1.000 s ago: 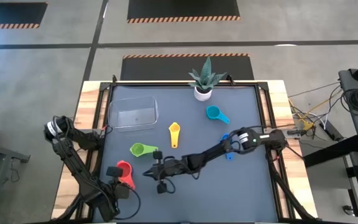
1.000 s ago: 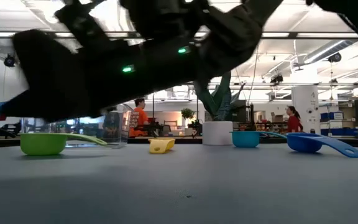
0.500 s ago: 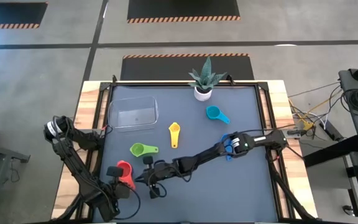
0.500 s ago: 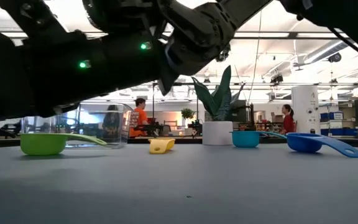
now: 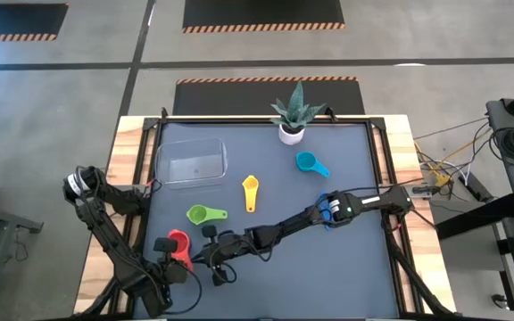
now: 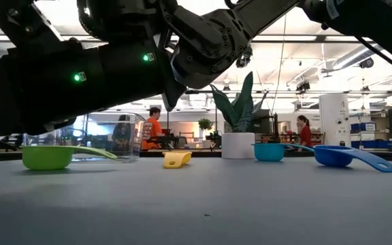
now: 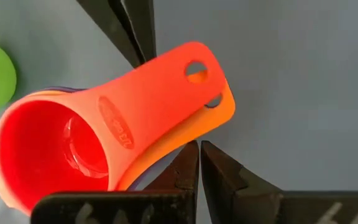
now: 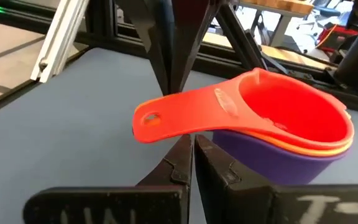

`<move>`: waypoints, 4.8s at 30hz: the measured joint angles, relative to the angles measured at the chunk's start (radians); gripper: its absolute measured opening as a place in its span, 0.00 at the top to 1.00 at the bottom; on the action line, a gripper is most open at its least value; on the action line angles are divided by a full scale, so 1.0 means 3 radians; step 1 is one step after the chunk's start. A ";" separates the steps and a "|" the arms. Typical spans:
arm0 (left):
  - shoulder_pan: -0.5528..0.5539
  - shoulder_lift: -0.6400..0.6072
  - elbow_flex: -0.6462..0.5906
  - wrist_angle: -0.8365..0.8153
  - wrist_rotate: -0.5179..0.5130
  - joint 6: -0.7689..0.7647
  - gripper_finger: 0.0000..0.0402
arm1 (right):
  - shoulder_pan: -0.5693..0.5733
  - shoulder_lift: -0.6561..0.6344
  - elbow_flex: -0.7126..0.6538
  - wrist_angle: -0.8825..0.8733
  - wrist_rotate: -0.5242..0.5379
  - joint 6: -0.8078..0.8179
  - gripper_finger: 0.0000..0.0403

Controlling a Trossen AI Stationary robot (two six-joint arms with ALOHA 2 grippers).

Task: Nest measuring cups in basket
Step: Stack the red measuring cup on top of the orange measuring cup, then stack the light blue measuring cup on top of the red measuring cup

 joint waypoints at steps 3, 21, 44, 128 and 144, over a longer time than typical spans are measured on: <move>0.0017 0.0000 0.0000 0.0006 -0.0001 -0.0001 1.00 | 0.0001 0.0000 0.0009 0.0015 -0.0043 0.0009 0.98; 0.0016 -0.0003 0.0330 -0.0294 -0.0069 -0.0154 1.00 | 0.0006 -0.0085 0.0004 -0.0327 -0.0037 -0.0062 0.98; 0.0875 -0.0065 0.1558 -0.1087 -0.0810 0.1603 1.00 | 0.0148 -0.2182 -0.1606 -0.1747 0.0299 -0.0289 0.98; 0.1658 -0.1799 -0.0649 0.1437 -0.2964 0.3095 1.00 | -0.2586 -0.4289 -0.4729 -0.2249 0.0052 0.0382 0.48; 0.1658 -0.1798 -0.0649 0.1440 -0.2963 0.3096 1.00 | -0.2586 -0.4306 -0.4740 -0.2255 0.0022 0.0399 0.61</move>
